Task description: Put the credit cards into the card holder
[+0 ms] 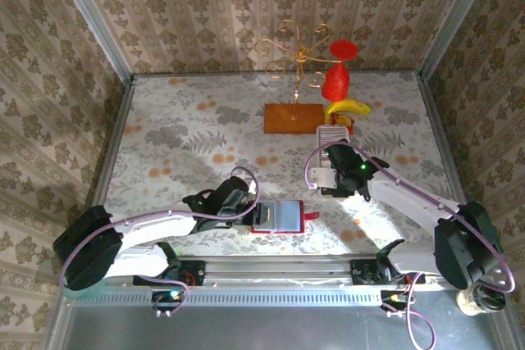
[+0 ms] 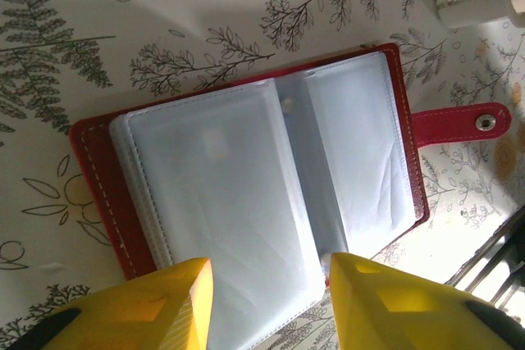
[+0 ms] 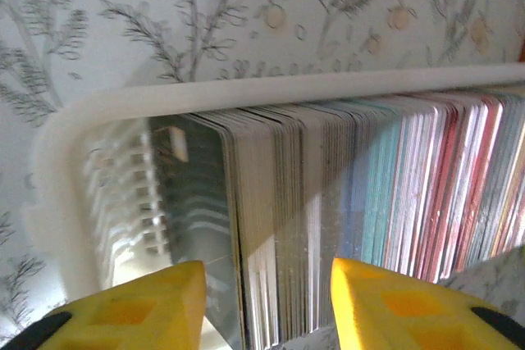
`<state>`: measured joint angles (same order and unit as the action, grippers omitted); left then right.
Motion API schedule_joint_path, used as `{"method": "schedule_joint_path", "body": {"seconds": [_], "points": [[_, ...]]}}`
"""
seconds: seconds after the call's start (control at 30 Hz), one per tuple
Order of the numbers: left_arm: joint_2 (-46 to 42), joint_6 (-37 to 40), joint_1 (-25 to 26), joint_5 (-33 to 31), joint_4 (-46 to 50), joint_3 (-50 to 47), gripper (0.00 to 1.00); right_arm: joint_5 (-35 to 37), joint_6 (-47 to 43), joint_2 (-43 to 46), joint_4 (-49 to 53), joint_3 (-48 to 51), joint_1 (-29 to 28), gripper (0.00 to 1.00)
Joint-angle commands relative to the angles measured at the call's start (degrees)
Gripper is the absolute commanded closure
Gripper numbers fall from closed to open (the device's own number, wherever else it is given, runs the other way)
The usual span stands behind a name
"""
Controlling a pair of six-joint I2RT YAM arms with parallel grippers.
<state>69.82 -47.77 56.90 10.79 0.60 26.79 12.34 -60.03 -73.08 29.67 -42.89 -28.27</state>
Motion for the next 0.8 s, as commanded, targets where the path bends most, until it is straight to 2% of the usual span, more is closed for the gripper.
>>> {"method": "schedule_joint_path", "body": {"seconds": [0.0, 0.03, 0.13, 0.33, 0.57, 0.77], "points": [[0.4, -0.57, -0.3, 1.09, -1.37, 0.33, 0.58, 4.94, -1.14, 1.79, -5.41, 2.12, -0.29, 0.36], [0.39, -0.66, -0.29, 1.08, -1.56, 0.22, 0.58, 5.13, -1.08, 2.01, -5.94, 2.59, -0.29, 0.29], [0.42, -0.93, -0.3, 1.18, -2.03, 0.02, 0.58, 5.06, -0.8, 1.78, -6.67, 3.08, -0.29, 0.24], [0.6, -0.86, -0.25, 1.43, -2.1, 0.2, 0.58, 5.56, -1.25, -2.49, -8.36, 1.9, -0.29, 0.25], [0.4, -0.75, -0.3, 1.43, -1.72, 0.11, 0.58, 5.15, -1.67, -5.56, -8.38, 0.62, -0.38, 0.33], [0.36, -0.88, -0.28, 1.43, -1.58, 0.11, 0.58, 5.06, -2.7, -1.35, -6.48, 0.53, -0.38, 0.51]]}}
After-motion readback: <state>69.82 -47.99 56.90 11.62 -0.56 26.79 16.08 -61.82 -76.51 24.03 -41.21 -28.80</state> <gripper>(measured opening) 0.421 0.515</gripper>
